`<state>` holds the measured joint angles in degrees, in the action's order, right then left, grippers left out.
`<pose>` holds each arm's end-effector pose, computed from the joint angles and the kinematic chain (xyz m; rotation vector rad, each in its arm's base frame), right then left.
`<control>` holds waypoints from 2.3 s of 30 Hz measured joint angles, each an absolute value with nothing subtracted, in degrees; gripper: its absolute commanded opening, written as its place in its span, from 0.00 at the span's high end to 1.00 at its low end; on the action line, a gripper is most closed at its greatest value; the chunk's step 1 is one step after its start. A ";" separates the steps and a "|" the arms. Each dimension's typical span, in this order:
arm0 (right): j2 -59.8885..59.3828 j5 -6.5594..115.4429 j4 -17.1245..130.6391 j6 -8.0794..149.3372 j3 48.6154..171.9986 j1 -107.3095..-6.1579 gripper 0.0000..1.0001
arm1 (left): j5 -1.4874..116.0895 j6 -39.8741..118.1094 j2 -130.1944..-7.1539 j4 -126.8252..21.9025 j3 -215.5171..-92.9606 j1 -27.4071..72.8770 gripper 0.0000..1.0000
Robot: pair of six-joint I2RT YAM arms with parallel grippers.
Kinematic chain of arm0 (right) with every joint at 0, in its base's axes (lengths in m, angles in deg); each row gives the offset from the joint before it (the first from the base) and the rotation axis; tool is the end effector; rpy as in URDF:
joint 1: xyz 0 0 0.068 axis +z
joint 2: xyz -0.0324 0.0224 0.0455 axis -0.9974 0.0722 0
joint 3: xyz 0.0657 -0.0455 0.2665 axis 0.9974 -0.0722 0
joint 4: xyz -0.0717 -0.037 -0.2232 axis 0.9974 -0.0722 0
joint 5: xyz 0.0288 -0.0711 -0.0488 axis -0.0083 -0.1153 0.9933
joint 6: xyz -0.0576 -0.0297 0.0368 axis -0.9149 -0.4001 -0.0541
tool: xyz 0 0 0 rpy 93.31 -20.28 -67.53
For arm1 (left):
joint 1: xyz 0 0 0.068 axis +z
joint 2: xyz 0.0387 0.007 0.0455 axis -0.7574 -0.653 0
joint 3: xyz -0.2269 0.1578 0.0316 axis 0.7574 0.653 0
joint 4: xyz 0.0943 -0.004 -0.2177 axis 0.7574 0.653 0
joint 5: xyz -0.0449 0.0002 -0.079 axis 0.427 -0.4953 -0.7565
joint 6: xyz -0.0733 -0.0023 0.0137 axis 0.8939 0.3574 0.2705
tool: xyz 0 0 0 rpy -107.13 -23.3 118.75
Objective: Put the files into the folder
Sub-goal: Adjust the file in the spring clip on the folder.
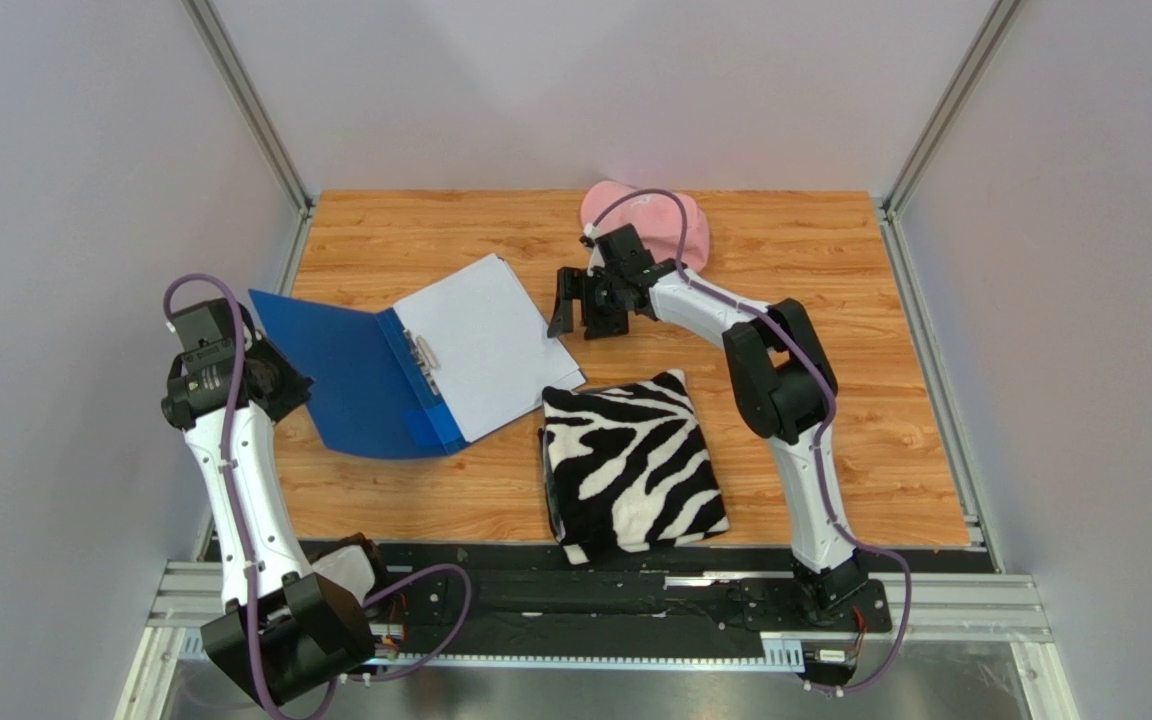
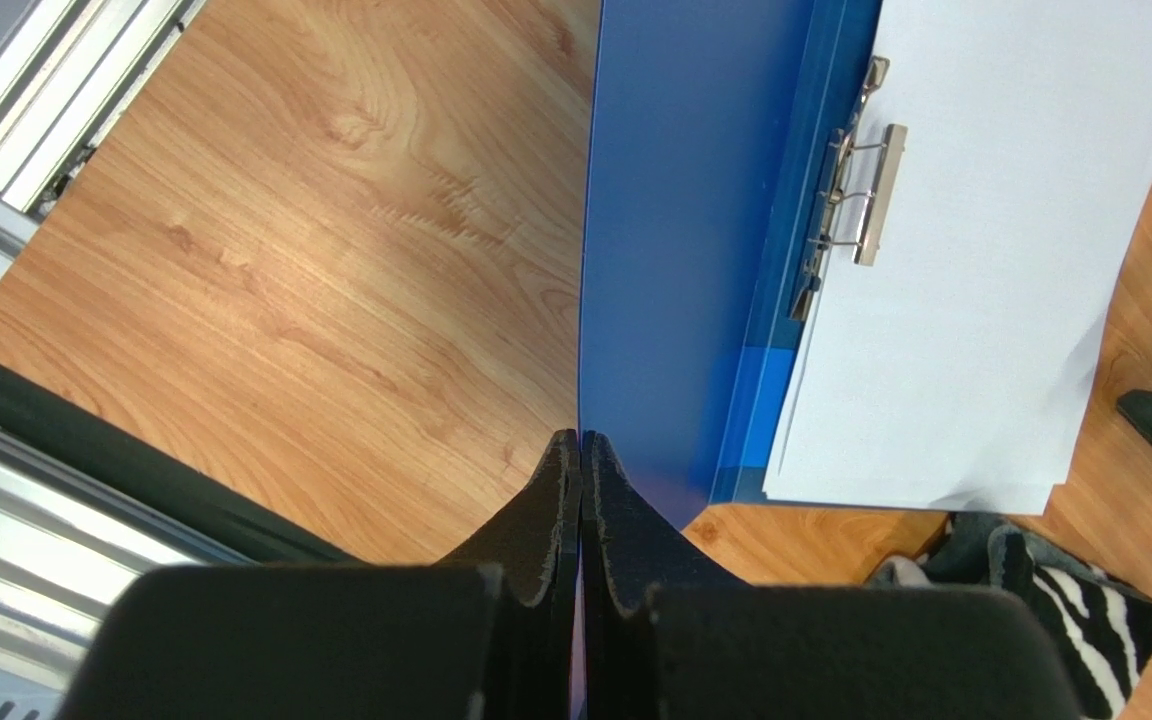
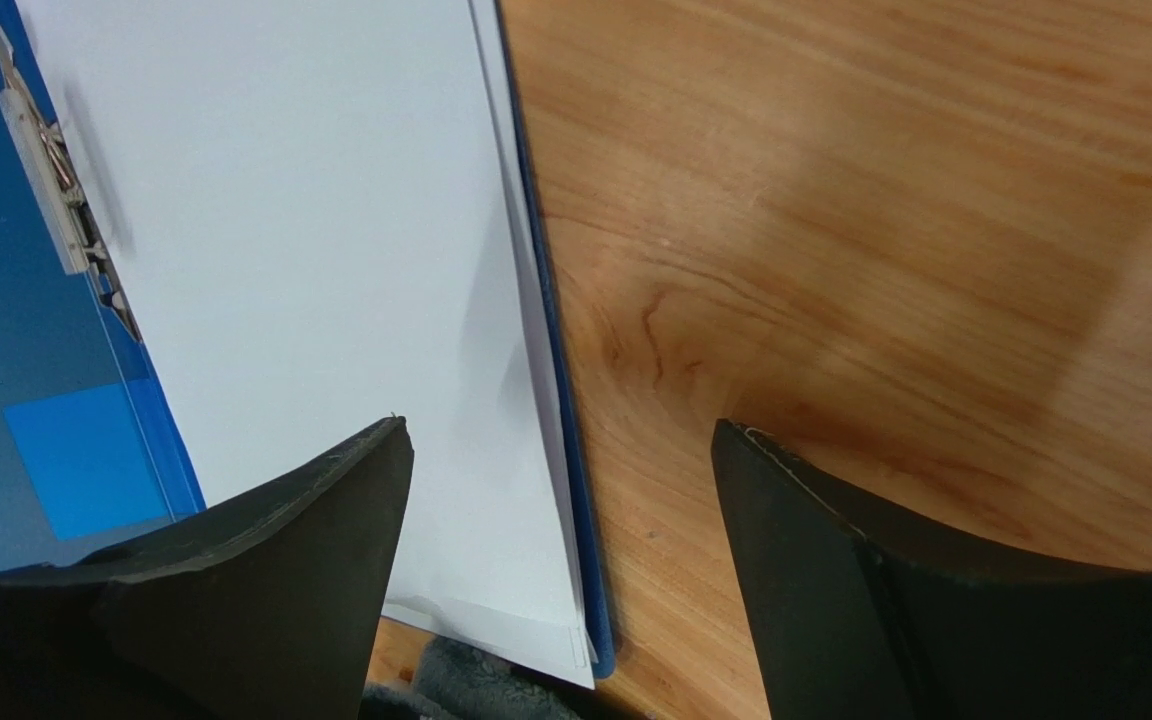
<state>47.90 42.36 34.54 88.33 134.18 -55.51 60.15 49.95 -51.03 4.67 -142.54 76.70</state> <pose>0.4133 0.2666 0.1604 -0.2854 2.5885 0.8071 0.1584 0.0757 0.3039 -1.0093 2.2652 -0.0798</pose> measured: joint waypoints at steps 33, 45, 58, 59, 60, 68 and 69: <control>47.46 48.65 27.99 78.88 138.20 -49.57 0.19 | 60.55 50.19 -51.05 4.78 -142.78 76.70 1.00; 47.46 51.41 24.64 76.02 138.22 -45.33 0.20 | 60.55 50.19 -51.13 4.78 -142.78 76.70 1.00; 47.46 57.04 21.93 73.60 143.64 -45.11 0.13 | 60.31 49.95 -51.22 5.02 -143.17 76.70 1.00; 47.46 56.80 22.48 73.66 144.17 -45.35 0.13 | 60.24 49.91 -51.31 5.13 -143.45 76.68 1.00; 47.46 56.28 23.16 73.92 144.54 -45.70 0.13 | 60.13 49.82 -51.37 5.15 -143.74 76.68 1.00; 50.23 46.20 30.76 80.37 147.27 -51.14 0.15 | 59.08 48.16 -51.99 5.41 -145.84 76.68 0.96; 50.82 45.15 31.77 81.25 147.47 -51.60 0.16 | 58.62 48.01 -52.05 5.48 -146.10 76.68 0.93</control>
